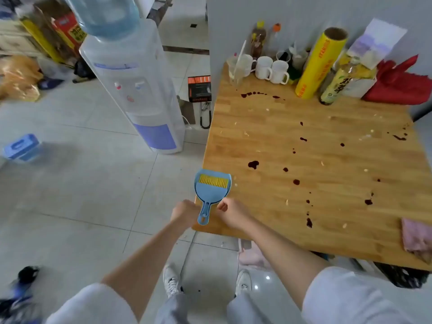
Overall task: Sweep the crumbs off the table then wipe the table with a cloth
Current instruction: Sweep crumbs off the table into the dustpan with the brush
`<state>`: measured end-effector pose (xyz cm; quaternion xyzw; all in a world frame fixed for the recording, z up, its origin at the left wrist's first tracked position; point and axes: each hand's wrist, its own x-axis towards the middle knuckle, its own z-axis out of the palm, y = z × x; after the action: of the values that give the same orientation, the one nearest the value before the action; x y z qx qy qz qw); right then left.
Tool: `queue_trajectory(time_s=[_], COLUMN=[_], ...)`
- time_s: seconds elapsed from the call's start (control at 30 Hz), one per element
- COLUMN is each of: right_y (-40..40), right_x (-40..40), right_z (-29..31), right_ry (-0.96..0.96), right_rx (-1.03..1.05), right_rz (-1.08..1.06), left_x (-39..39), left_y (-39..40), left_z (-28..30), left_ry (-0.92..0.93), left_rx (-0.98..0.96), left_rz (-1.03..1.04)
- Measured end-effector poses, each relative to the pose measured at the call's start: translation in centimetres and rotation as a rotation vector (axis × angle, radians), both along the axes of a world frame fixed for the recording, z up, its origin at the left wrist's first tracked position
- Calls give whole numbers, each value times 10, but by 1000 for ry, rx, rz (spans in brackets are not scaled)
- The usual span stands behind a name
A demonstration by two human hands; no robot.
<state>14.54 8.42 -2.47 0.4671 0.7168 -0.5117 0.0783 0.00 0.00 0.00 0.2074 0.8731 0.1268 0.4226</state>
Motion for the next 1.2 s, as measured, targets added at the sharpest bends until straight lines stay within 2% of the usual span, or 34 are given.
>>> queue_trajectory(time_s=[0.1, 0.27, 0.37, 0.53, 0.73, 0.9, 1.03, 1.2], right_y=[-13, -39, -48, -45, -25, 2, 40, 102], right_x=[-26, -52, -57, -66, -88, -95, -100, -110], right_z=[-23, -43, -43, -2, 57, 91, 94, 90], right_ry=[-48, -79, -91, -10, 77, 100, 22, 41], right_rx=[-33, 24, 83, 71, 216, 311, 286, 232], right_rz=[-58, -220, -280, -358, -376, -379, -470, -378], left_x=[-10, -13, -22, -49, -77, -85, -85, -105], left_y=[3, 3, 2, 10, 48, 72, 106, 155], left_z=[-33, -67, -72, -44, 22, 56, 65, 72], left_ry=[-60, -356, -400, -587, -803, -950, -936, -961], left_rx=[-108, 39, 73, 166, 303, 374, 375, 369], left_rz=[-73, 12, -130, -144, -104, -100, -104, -183])
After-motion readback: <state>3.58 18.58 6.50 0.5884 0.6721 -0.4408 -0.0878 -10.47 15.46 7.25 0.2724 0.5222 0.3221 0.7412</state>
